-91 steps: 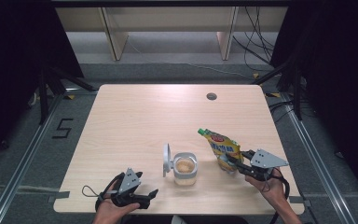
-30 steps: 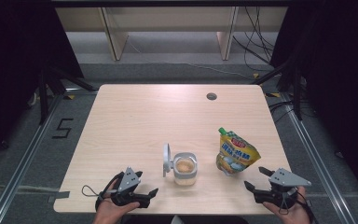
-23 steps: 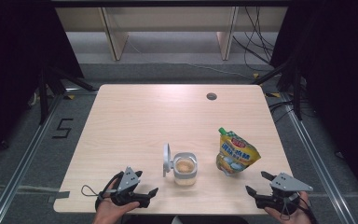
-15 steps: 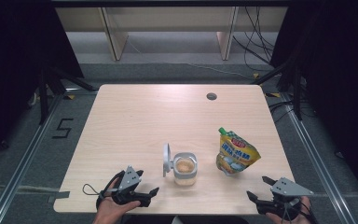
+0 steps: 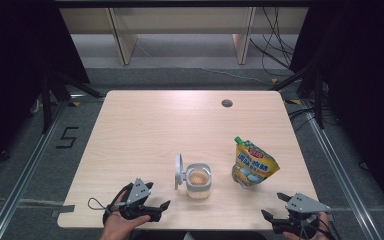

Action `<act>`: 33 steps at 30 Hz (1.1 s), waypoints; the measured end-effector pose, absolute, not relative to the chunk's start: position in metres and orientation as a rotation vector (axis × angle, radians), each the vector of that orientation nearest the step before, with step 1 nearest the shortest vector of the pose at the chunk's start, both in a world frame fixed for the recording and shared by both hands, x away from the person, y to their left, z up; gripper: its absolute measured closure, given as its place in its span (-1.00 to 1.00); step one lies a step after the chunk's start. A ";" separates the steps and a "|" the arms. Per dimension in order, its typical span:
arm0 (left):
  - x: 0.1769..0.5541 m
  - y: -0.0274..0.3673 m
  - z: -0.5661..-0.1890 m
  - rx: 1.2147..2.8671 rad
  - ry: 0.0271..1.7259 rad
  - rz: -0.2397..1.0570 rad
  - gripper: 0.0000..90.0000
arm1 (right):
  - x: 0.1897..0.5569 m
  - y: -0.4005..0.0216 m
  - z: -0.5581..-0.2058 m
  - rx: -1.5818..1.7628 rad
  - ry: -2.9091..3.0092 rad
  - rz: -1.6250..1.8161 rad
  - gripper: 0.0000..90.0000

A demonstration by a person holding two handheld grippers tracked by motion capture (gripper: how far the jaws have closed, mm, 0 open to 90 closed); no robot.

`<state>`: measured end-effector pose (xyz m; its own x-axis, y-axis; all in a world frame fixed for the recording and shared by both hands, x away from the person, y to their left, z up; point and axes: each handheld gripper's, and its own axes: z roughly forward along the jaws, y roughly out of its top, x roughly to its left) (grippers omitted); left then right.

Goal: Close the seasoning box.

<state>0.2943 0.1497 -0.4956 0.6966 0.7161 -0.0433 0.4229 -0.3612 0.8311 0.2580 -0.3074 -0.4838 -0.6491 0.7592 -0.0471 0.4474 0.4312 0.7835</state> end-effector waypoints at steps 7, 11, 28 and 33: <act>0.294 0.150 -0.492 2.011 0.845 0.419 -0.49 | 0.258 -0.304 -0.484 1.037 2.299 1.054 -0.48; 0.292 0.153 -0.488 1.984 0.821 0.420 -0.09 | 0.259 -0.304 -0.484 1.015 2.295 1.047 -0.48; 0.288 0.144 -0.461 1.996 0.667 0.449 0.96 | 0.261 -0.304 -0.486 1.020 2.311 1.042 -0.45; 0.289 0.144 -0.455 1.968 0.676 0.425 0.94 | 0.262 -0.304 -0.486 1.021 2.313 1.043 -0.45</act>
